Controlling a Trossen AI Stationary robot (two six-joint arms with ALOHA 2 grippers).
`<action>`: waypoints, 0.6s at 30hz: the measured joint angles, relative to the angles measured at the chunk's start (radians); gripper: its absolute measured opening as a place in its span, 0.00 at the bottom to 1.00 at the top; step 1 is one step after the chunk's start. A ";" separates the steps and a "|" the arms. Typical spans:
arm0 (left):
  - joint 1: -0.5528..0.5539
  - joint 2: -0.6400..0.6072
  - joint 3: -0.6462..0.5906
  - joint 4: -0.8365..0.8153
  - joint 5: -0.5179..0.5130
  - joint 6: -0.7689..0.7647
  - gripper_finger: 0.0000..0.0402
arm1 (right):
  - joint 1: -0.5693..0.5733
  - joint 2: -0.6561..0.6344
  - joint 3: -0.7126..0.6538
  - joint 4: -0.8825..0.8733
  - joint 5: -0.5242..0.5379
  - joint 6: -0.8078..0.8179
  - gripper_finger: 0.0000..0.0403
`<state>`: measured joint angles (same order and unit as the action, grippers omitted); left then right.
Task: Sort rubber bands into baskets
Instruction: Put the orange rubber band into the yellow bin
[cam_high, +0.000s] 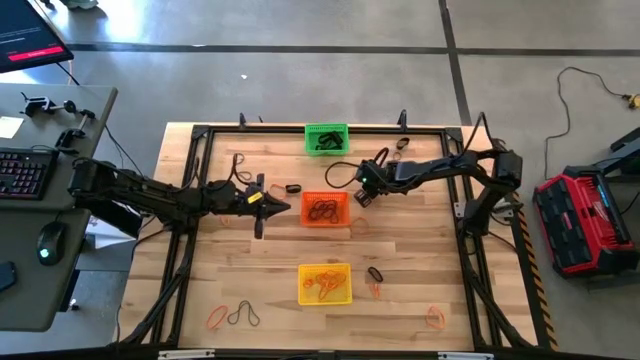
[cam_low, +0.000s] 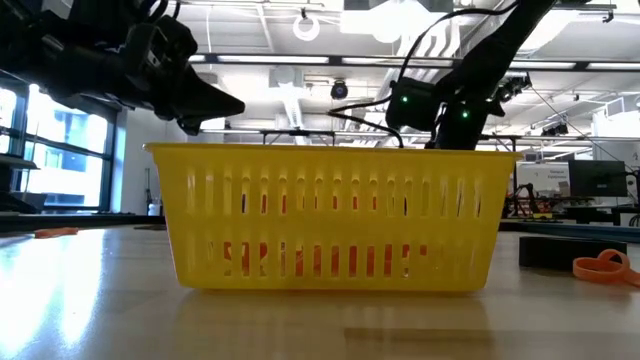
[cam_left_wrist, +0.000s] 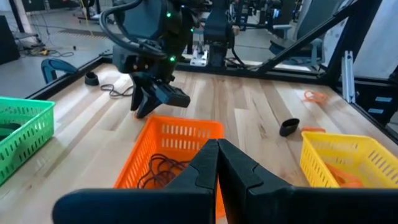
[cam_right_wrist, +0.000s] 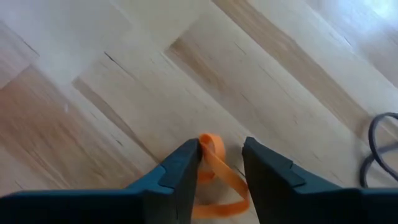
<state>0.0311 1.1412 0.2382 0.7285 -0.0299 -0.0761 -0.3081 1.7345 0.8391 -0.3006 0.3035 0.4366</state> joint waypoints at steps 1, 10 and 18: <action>0.000 0.000 0.000 -0.001 -0.003 0.000 0.00 | -0.001 0.000 0.000 0.001 -0.002 0.000 0.29; 0.000 0.000 0.000 -0.001 -0.008 -0.006 0.00 | 0.022 -0.049 -0.004 -0.024 -0.034 -0.019 0.02; 0.000 0.000 0.000 -0.003 -0.010 0.008 0.00 | 0.149 -0.194 -0.004 -0.023 -0.029 0.029 0.01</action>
<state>0.0315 1.1412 0.2382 0.7258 -0.0400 -0.0681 -0.1593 1.5405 0.8349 -0.3236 0.2749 0.4654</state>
